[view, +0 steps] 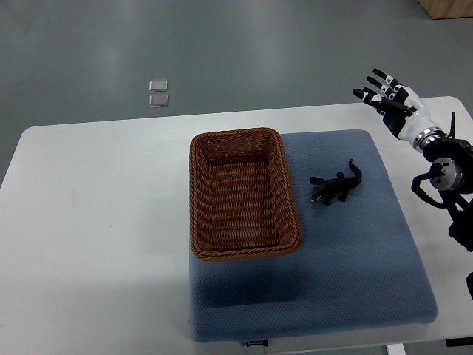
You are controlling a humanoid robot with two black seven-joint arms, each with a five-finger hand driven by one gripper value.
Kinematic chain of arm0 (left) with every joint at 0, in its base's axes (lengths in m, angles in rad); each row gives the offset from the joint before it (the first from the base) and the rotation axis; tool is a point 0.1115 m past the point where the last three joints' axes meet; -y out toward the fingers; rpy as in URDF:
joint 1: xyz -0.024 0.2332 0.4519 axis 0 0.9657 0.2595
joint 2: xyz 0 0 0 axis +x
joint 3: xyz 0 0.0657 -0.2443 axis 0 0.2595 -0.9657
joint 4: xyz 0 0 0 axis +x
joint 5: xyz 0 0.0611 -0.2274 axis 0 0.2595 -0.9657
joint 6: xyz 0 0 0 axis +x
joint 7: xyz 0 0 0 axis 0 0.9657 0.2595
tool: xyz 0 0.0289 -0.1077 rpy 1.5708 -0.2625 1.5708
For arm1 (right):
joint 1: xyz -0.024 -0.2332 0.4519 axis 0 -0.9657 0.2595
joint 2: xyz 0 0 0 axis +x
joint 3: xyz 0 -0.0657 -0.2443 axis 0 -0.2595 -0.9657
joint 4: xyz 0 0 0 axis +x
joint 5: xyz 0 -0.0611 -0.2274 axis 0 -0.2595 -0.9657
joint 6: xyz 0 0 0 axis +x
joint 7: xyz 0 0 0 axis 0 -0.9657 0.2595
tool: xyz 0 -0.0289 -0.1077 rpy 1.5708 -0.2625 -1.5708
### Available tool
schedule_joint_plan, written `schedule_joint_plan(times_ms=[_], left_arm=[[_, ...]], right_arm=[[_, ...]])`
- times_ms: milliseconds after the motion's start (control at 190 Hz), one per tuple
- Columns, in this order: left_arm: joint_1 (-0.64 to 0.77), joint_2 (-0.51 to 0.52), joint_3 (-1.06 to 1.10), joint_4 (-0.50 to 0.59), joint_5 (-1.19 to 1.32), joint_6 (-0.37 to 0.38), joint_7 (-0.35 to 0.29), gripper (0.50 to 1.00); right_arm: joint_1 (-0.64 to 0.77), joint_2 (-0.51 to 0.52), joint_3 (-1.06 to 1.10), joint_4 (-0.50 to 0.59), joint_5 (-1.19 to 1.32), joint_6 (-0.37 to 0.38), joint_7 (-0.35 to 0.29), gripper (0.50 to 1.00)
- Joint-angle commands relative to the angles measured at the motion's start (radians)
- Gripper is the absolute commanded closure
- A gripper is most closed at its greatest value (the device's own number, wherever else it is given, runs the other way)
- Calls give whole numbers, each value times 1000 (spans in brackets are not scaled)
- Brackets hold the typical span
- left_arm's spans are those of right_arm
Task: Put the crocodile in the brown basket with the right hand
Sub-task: 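Lower the right hand over the dark toy crocodile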
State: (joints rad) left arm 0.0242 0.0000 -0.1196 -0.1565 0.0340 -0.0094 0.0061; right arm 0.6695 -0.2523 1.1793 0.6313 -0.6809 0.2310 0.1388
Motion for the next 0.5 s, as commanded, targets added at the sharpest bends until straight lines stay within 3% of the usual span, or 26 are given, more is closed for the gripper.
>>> schedule_joint_plan(times_ms=[0, 226, 494], left_arm=[[-1, 0, 0, 0, 0, 0, 0, 500], [0, 0, 0, 0, 0, 0, 0, 500], [0, 0, 0, 0, 0, 0, 0, 500]], right_arm=[[10, -45, -93, 31, -3, 14, 19, 570], [13, -151, -248, 125, -103, 50, 56, 570], [27, -216, -293, 214, -440, 139, 94, 570]])
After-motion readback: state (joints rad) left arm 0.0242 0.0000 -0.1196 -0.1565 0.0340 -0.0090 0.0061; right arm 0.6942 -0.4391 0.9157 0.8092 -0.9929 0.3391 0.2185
